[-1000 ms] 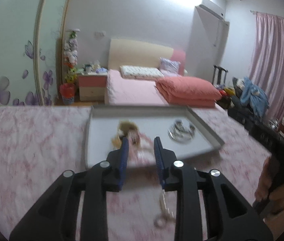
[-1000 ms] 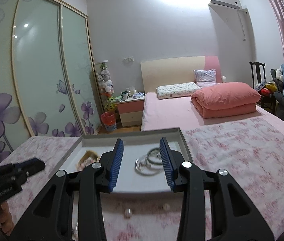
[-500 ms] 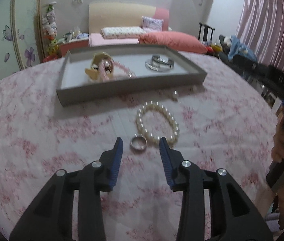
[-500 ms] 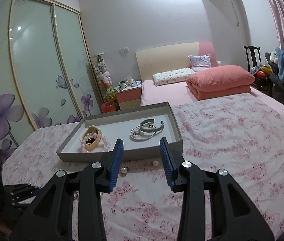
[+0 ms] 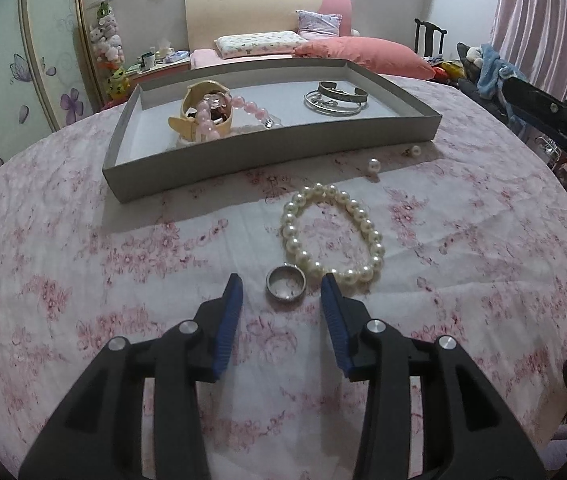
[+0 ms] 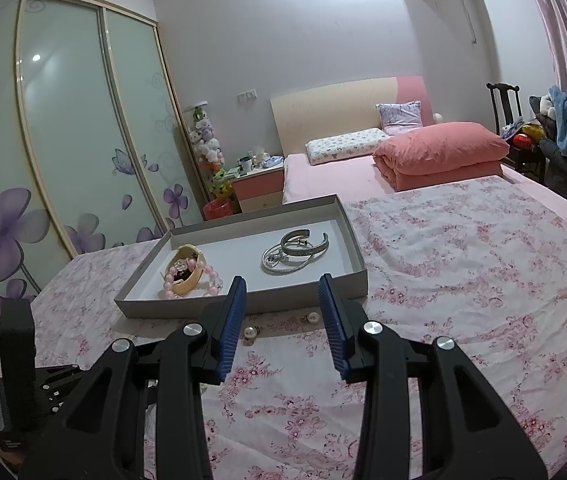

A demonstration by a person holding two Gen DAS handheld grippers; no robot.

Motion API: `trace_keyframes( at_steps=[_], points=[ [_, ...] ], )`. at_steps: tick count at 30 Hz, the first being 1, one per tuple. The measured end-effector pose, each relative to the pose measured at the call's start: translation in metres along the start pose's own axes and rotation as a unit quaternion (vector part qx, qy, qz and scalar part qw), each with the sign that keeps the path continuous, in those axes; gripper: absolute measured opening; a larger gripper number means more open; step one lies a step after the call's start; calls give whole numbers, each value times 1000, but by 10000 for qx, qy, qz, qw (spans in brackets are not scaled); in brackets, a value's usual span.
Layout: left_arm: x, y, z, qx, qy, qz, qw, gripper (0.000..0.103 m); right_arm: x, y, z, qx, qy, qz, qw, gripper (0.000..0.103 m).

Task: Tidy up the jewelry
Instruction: 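Grasp the silver ring with the left gripper while the right gripper moves toward the pearl studs, then grasp a pearl stud earring with the right gripper while the left gripper holds the ring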

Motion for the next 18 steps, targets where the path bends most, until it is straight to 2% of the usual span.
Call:
trace_keyframes(
  at_steps=[4, 5, 6, 7, 13, 18],
  points=[
    [3, -1, 3, 24, 5, 66, 10000, 38, 2, 1, 0, 31, 24, 20, 10000, 39],
    [4, -2, 4, 15, 5, 103, 9999, 35, 2, 1, 0, 34, 30, 24, 10000, 39],
    [4, -1, 4, 1, -3, 129, 9999, 25, 2, 1, -1, 28, 38, 25, 10000, 39],
    [4, 0, 5, -20, -4, 138, 9999, 22, 3, 2, -1, 22, 46, 23, 10000, 39],
    [7, 20, 5, -283, 20, 301, 9991, 22, 7, -1, -4, 15, 153, -45, 9999, 39],
    [8, 52, 4, -604, 55, 545, 9967, 22, 22, -7, -8, 7, 501, -173, 9986, 39]
  ],
)
Point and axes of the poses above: each gripper's, at about its wrist camera, not at the fingertips, and x roughly the way its jaws point, y to its left, z to its top, the point moved 2 cm from there along x, roughly the way its jaws point, and after that the axes turned 8 degrees about z, right-handed, at the moved point
